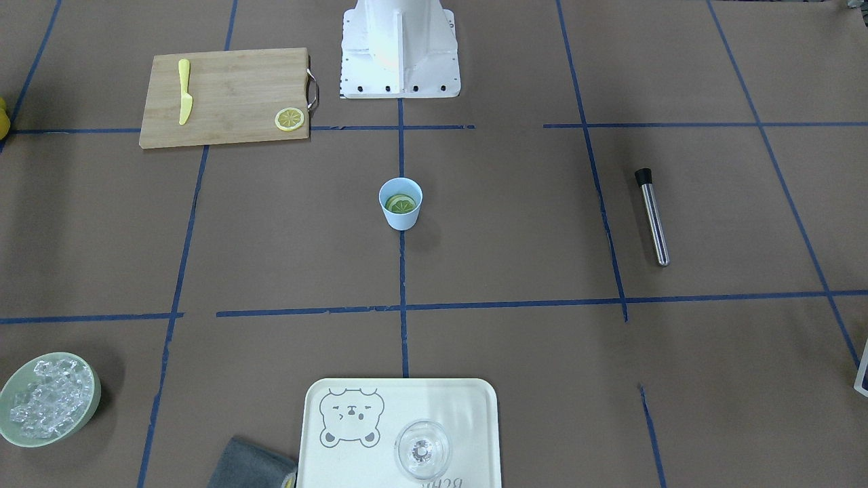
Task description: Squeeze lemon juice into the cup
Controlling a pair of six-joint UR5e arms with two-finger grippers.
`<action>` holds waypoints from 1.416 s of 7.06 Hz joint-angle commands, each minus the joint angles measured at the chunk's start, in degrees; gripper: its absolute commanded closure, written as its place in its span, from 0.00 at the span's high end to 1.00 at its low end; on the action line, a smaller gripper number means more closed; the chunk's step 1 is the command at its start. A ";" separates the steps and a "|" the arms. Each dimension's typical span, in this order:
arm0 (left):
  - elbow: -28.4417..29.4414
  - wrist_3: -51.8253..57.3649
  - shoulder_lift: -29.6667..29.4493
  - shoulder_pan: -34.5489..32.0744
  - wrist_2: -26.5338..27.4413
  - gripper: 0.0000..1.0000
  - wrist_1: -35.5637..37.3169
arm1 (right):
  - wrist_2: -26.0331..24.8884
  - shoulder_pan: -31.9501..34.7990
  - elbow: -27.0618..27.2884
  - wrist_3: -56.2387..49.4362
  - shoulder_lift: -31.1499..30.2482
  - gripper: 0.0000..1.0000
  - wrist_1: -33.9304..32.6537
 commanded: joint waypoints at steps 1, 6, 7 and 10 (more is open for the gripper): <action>0.36 0.01 0.05 0.00 0.09 1.00 -0.34 | -0.09 0.00 0.04 0.00 -0.08 1.00 0.09; 0.80 0.45 0.05 0.00 0.00 1.00 -0.69 | -0.26 0.00 -0.31 -0.09 -0.08 1.00 0.10; 0.97 0.54 0.05 0.00 0.00 1.00 -0.78 | -0.18 0.00 -0.22 -0.09 -0.08 1.00 0.10; 1.68 0.62 0.05 0.09 -0.09 1.00 -0.87 | -0.09 0.00 -0.22 -0.09 -0.08 1.00 0.18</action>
